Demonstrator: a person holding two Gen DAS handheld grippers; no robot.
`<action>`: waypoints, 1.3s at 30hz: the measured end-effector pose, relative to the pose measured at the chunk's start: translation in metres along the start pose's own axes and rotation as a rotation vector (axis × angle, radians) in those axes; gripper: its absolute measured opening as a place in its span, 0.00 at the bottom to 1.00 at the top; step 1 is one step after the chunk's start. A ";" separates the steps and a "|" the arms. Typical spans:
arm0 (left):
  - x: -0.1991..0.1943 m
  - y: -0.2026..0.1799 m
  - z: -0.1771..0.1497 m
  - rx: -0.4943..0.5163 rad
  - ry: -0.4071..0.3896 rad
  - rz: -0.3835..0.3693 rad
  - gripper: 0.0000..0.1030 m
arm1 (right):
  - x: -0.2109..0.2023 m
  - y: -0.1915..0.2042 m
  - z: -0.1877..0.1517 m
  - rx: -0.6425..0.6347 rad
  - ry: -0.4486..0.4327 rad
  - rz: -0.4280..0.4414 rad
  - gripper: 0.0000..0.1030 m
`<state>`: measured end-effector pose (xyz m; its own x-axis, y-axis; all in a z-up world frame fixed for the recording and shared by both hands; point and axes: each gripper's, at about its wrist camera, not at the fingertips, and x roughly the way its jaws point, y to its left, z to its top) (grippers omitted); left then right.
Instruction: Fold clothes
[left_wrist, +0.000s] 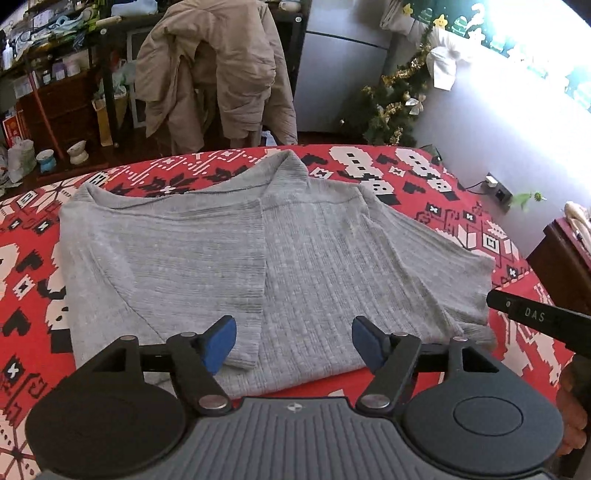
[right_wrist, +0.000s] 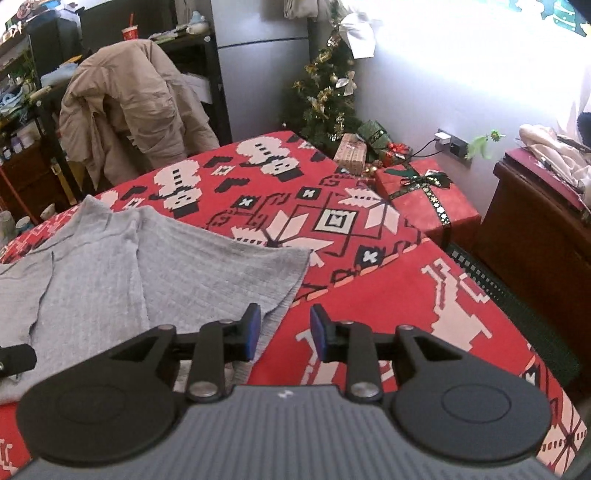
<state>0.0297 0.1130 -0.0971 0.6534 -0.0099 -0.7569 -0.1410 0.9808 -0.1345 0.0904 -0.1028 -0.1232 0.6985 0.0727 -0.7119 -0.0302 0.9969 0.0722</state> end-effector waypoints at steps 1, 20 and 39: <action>-0.001 0.001 0.000 -0.002 0.001 0.001 0.67 | 0.000 0.001 0.000 0.001 0.003 -0.003 0.32; -0.010 0.031 -0.007 -0.104 0.020 -0.044 0.70 | 0.009 0.027 -0.012 0.025 -0.031 -0.096 0.37; -0.042 0.085 -0.011 -0.207 -0.036 -0.011 0.70 | -0.039 0.110 0.027 -0.141 -0.220 0.123 0.03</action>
<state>-0.0177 0.1943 -0.0840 0.6814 -0.0096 -0.7318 -0.2814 0.9196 -0.2741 0.0795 0.0034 -0.0685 0.8211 0.2011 -0.5342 -0.2128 0.9763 0.0403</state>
